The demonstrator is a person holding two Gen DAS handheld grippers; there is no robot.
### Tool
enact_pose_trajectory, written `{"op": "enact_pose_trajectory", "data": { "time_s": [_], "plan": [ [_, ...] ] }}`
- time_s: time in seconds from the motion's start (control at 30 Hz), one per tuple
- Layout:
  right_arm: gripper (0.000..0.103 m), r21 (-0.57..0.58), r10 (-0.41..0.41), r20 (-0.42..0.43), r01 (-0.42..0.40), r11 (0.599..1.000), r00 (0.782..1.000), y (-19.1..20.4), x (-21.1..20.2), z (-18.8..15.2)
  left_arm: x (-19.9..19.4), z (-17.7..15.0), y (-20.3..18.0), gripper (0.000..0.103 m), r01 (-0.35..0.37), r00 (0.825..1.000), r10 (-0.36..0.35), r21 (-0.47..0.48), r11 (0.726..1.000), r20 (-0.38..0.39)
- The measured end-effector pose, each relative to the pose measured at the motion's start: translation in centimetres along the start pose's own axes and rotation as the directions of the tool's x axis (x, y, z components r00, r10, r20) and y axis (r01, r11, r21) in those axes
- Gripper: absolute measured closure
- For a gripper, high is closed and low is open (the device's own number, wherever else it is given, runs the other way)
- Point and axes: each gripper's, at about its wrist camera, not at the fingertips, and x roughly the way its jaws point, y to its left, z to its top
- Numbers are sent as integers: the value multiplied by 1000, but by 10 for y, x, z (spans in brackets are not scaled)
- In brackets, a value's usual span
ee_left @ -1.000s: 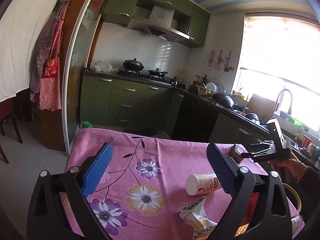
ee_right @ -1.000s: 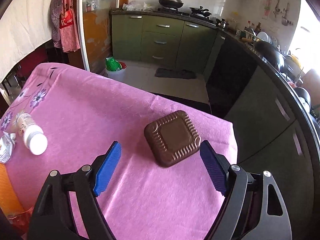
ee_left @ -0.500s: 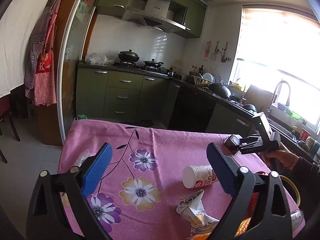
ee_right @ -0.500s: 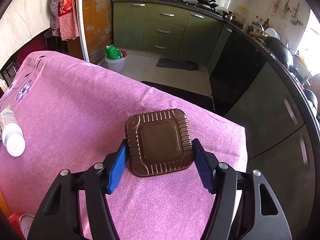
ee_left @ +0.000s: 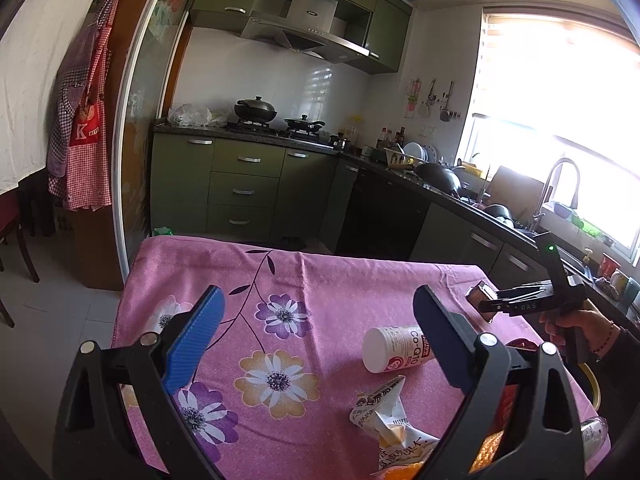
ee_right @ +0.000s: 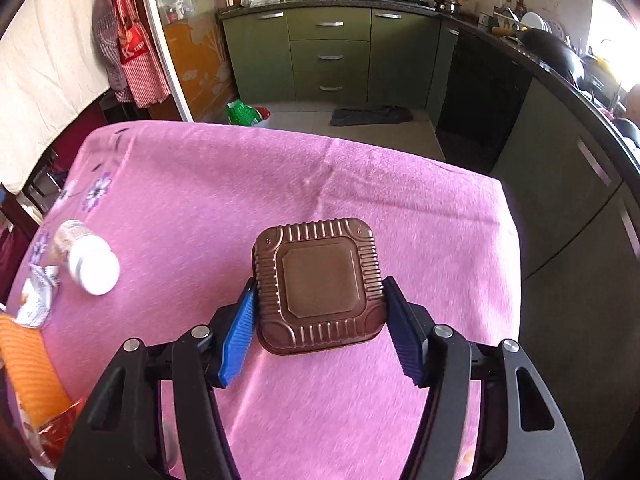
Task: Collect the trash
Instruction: 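Carry the brown lid over the bin and release it with the right gripper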
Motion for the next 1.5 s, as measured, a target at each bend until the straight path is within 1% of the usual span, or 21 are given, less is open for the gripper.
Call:
{"op": "enact_pose_trajectory", "data": {
  "time_s": [0.2, 0.37, 0.53, 0.63, 0.7, 0.77, 0.87, 0.97, 1.13, 1.17, 1.2, 1.27, 1.3, 1.4, 1.47, 1.5],
  "plan": [
    [42, 37, 32, 75, -34, 999, 997, 13, -59, -18, -2, -2, 0, 13, -11, 1000, 11, 3, 1000, 7],
    [42, 58, 25, 163, -35, 998, 986, 27, -127, -51, -4, -2, 0, 13, -18, 1000, 18, 2, 1000, 11],
    [42, 126, -49, 237, 19, 992, 970, 29, -203, -107, -8, -1, -2, 13, -14, 1000, 14, 0, 1000, 25],
    [42, 198, -139, 252, 90, 976, 958, 18, -243, -149, -11, 0, -3, 13, -12, 999, 12, 0, 1000, 36],
    [41, 250, -210, 237, 149, 957, 949, 5, -259, -175, -12, 1, -3, 13, -11, 999, 11, -2, 1000, 39],
    [41, 306, -275, 206, 205, 930, 939, -13, -268, -203, -12, 0, -3, 13, -13, 999, 13, -4, 1000, 38],
    [41, 384, -348, 150, 270, 883, 926, -43, -271, -239, -10, -1, -1, 13, -14, 999, 15, -10, 1000, 33],
    [41, 450, -384, 91, 306, 839, 919, -77, -262, -268, -9, -2, -1, 13, -17, 1000, 17, -15, 1000, 25],
    [39, 495, -400, 12, 342, 799, 917, -114, -233, -292, -8, -4, -2, 13, -20, 1000, 20, -12, 1000, 18],
    [36, 502, -401, 3, 345, 793, 916, -120, -228, -293, -8, -4, -2, 13, -21, 1000, 21, -10, 1000, 18],
    [25, 514, -399, -5, 345, 785, 917, -127, -224, -296, -8, -4, -2, 13, -21, 1000, 22, -10, 1000, 18],
    [24, 540, -409, -1, 344, 768, 913, -133, -223, -299, -8, -3, -2, 13, -22, 1000, 22, -10, 1000, 18],
    [24, 551, -404, 8, 333, 765, 915, -135, -224, -300, -8, -3, -2, 13, -21, 1000, 21, -12, 1000, 18],
    [24, 575, -392, 51, 294, 763, 918, -119, -240, -297, -8, -3, -2, 13, -18, 1000, 18, -17, 1000, 17],
    [23, 590, -369, 122, 231, 773, 922, -93, -256, -291, -8, -2, -2, 13, -16, 1000, 16, -16, 1000, 17],
    [21, 589, -346, 181, 181, 788, 921, -76, -265, -291, -8, -2, -2, 13, -15, 1000, 15, -15, 1000, 17]
  ]
}}
